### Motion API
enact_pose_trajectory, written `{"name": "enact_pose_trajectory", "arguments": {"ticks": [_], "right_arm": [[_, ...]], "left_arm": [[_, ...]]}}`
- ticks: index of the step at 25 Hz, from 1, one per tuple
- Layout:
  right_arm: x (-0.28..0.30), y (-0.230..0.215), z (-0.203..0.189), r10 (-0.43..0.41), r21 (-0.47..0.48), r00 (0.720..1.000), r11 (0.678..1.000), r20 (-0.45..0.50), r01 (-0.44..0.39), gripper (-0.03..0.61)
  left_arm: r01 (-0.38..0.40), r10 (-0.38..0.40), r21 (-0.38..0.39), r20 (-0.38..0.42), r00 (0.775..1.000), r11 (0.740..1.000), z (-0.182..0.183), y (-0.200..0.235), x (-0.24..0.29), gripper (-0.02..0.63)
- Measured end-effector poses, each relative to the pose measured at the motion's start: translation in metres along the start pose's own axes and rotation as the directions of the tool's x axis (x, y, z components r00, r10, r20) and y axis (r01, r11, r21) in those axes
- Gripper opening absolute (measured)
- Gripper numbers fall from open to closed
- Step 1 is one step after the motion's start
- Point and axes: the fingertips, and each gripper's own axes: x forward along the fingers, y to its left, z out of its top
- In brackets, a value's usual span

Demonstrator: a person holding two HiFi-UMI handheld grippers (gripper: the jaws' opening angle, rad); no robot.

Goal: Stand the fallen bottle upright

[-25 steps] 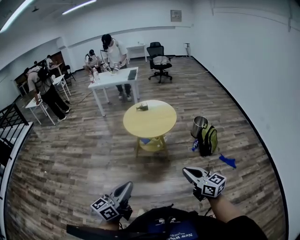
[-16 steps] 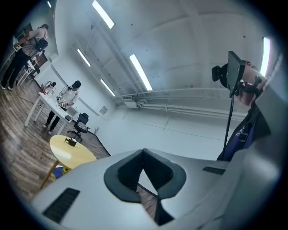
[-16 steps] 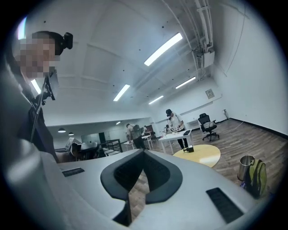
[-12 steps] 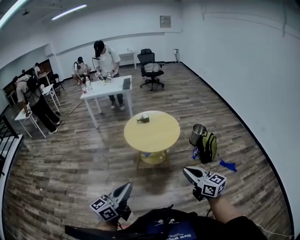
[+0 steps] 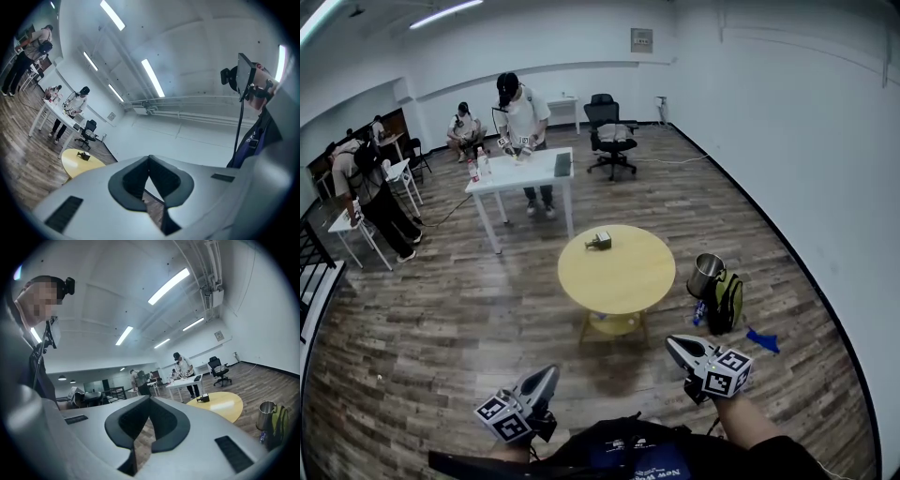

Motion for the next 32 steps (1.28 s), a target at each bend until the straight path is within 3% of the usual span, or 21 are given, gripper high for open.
{"name": "enact_pose_trajectory", "arguments": {"ticks": [7,17,24,32], "right_arm": [[0.040,-0.091,0.018,0.077,0.017,0.997,0.997,-0.004,-0.077,0.011],[0.082,-0.271,0.097,0.205,-0.012,0.979,0.979,-0.017,-0.205,0.011],[0.094,-0.369,0.108,0.214,0.019,0.976,0.977,-0.035,-0.214,0.011],[0.135,-0.428,0.110,0.183,0.040,0.982,0.983,-0.046,-0.181,0.011]], "left_arm": [[-0.056,0.056,0.030,0.005,0.998,0.998,-0.002,0.033,0.079,0.003],[-0.129,0.125,0.052,0.083,0.989,0.990,0.004,0.063,0.267,0.003],[-0.167,0.162,0.053,0.081,0.983,0.985,-0.002,0.091,0.353,0.003],[-0.148,0.146,0.026,0.058,0.988,0.989,0.009,0.152,0.407,0.003]]}}
